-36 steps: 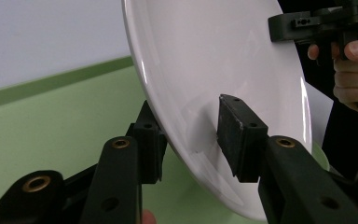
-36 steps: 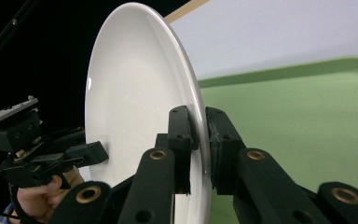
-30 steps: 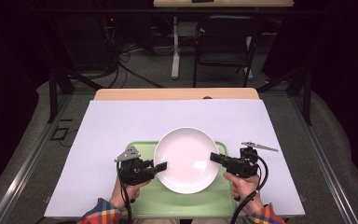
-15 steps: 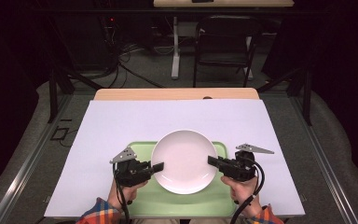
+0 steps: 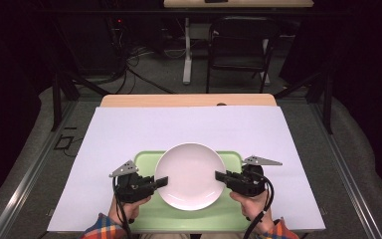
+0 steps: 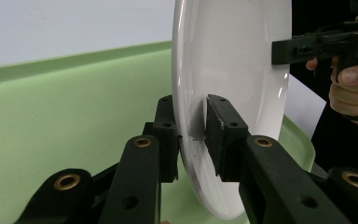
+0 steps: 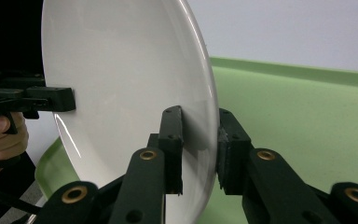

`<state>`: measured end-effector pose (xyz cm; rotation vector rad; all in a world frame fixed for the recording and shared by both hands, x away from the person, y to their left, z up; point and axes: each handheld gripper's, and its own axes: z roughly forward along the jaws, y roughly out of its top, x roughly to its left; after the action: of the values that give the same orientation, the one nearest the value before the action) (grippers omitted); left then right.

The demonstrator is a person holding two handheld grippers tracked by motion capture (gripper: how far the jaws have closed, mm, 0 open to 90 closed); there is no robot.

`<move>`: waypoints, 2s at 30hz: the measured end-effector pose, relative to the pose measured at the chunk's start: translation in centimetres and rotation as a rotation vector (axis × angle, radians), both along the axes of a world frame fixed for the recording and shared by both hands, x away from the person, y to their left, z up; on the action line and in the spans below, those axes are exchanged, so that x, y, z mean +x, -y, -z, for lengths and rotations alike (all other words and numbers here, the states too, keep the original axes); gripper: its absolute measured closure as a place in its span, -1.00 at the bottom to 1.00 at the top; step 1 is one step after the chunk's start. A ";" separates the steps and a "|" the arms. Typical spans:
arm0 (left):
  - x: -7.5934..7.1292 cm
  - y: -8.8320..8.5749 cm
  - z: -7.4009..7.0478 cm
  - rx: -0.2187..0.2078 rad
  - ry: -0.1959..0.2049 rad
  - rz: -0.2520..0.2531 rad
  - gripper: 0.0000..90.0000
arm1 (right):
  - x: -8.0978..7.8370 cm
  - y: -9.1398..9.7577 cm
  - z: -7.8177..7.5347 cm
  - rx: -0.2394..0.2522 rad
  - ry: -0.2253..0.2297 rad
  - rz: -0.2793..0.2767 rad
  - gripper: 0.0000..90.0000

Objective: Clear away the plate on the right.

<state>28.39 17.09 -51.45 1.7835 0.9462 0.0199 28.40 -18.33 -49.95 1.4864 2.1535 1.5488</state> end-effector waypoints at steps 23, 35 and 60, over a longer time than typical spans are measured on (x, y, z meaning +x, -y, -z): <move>0.2 -0.5 0.4 0.047 -0.076 -0.023 0.65 | -0.4 -0.9 1.4 -0.039 -0.071 -0.052 0.68; 1.3 -0.5 1.6 0.103 -0.155 -0.007 0.56 | 0.0 -1.2 2.3 -0.066 -0.096 -0.060 0.69; 2.4 0.1 3.0 0.191 -0.148 -0.015 0.37 | 1.4 -1.8 3.8 -0.150 -0.089 -0.067 0.50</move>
<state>30.81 17.02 -54.41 1.9745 1.0939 -0.0126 29.77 -16.49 -53.71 1.4764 2.3335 1.3299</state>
